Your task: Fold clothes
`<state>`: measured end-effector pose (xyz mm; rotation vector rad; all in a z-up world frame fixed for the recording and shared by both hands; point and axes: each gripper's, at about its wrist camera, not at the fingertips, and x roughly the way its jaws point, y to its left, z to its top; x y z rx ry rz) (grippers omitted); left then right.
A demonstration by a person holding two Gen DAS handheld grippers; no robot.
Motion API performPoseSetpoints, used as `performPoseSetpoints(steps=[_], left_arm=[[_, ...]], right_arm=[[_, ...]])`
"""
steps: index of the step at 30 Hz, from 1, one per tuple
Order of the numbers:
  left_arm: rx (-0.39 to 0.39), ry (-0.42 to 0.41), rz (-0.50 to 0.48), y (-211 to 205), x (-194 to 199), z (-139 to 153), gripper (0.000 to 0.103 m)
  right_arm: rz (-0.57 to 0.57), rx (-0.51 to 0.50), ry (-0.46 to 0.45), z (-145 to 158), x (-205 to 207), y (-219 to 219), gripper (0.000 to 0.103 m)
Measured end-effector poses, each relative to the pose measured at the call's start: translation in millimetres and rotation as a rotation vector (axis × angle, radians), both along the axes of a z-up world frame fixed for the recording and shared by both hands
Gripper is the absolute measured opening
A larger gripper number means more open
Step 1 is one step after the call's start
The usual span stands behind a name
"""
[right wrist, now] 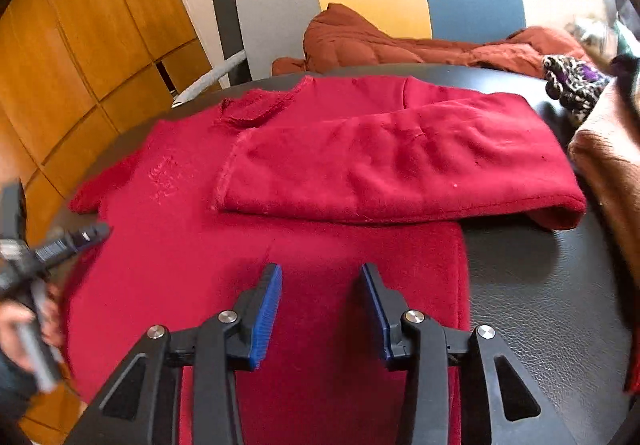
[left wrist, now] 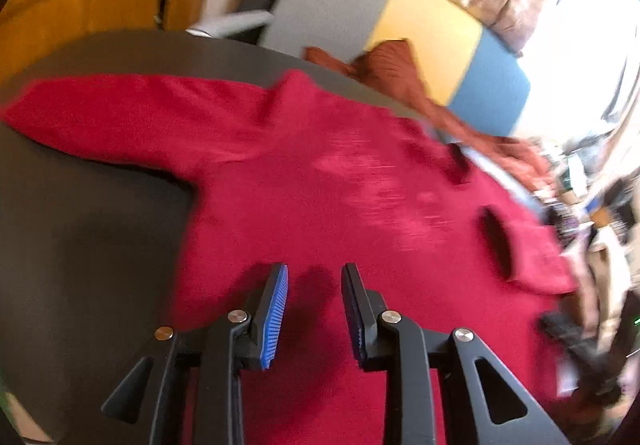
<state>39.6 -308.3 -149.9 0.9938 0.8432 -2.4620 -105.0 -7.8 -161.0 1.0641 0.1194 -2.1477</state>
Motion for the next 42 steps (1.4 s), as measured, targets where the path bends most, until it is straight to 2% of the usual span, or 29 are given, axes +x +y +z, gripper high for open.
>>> performPoseSetpoints(steps=[5,7,10,14,20,22,24,25,26,30,37,42], left_arm=[[0.089,0.051,-0.179,35.6,-43.2,20.4,0.027],[0.148,0.057,-0.244,48.5,-63.3,22.8,0.028],[0.236,0.035,-0.299,63.1,-93.3,19.5,0.029],[0.277,-0.018,-0.336,75.2,-127.5,10.5,0.029],[0.272,-0.113,-0.349,90.9,-163.5,-5.4,0.029],[0.249,-0.115,-0.344,95.6,-166.4,-6.9,0.028],[0.213,-0.101,-0.348,99.1,-165.5,-4.8,0.025],[0.192,-0.099,-0.354,102.1,-166.5,-3.9,0.012],[0.175,-0.094,-0.359,104.2,-167.6,-2.4,0.009],[0.154,-0.047,-0.366,104.0,-172.4,13.3,0.006],[0.123,0.159,-0.347,76.7,-165.1,91.3,0.006],[0.070,0.231,-0.302,48.3,-154.7,123.3,0.006]], right_arm=[[0.022,0.003,0.045,-4.5,5.6,-0.5,0.056],[0.032,-0.006,0.046,-5.5,5.7,0.6,0.058],[0.035,-0.041,0.029,-6.1,3.1,5.5,0.059],[0.037,-0.084,0.006,-7.0,0.6,13.3,0.059],[0.053,-0.099,0.001,-6.5,2.3,12.9,0.065],[0.056,-0.107,-0.003,-6.4,2.1,12.9,0.066],[0.061,-0.113,-0.007,-6.9,1.9,12.9,0.068],[0.064,-0.117,-0.009,-7.1,1.8,12.9,0.069],[0.067,-0.119,-0.011,-7.2,1.9,12.7,0.070],[0.073,-0.122,-0.013,-7.0,2.5,12.3,0.072],[0.077,-0.114,-0.010,-7.2,2.7,10.6,0.073],[0.077,-0.104,-0.006,-6.7,3.8,8.9,0.074]])
